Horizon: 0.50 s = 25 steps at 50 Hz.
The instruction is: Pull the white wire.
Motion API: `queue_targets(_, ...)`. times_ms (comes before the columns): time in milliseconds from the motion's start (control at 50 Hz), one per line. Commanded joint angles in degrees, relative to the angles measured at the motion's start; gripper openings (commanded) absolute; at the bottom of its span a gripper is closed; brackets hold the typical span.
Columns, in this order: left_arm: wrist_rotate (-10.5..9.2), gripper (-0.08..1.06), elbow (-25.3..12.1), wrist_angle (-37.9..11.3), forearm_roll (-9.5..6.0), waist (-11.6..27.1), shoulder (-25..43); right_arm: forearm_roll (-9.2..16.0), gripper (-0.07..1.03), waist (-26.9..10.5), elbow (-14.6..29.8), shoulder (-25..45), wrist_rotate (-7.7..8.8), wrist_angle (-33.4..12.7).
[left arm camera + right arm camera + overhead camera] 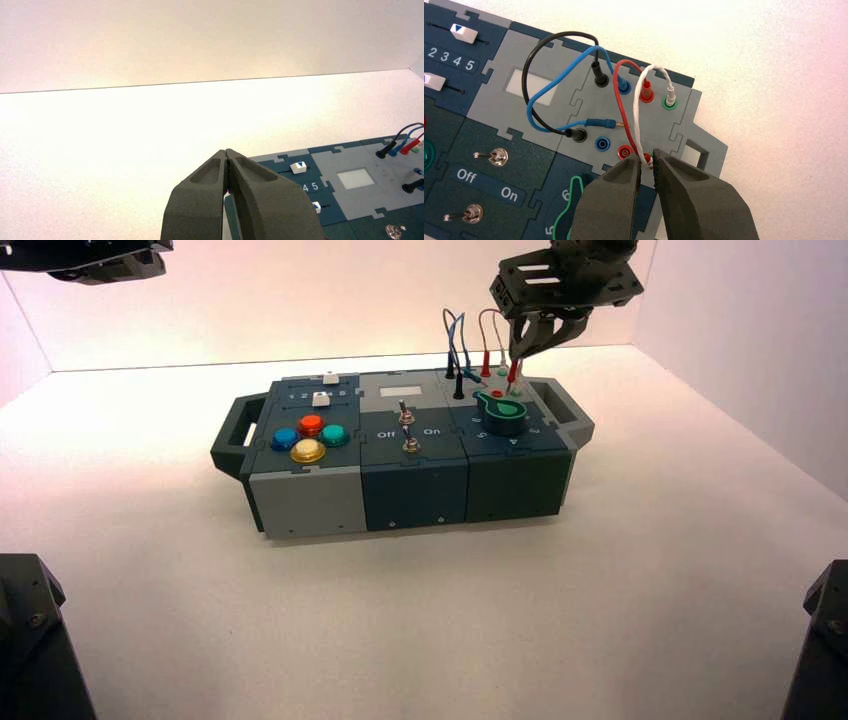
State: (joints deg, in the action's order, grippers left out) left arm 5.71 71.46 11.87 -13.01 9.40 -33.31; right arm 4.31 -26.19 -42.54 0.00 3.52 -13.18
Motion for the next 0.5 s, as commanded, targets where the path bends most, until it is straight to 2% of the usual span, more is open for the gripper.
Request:
queue_targets(20, 0.09, -0.03, -1.58, 0.26, 0.0, -0.26, -0.35, -0.35, 0.15, 0.09, 1.41, -0.62, 0.09, 0.44)
queue_targets(500, 0.18, -0.03, -1.58, 0.26, 0.09, -0.26, -0.35, -0.53, 0.15, 2.2, 0.79, -0.44, 0.09, 0.79)
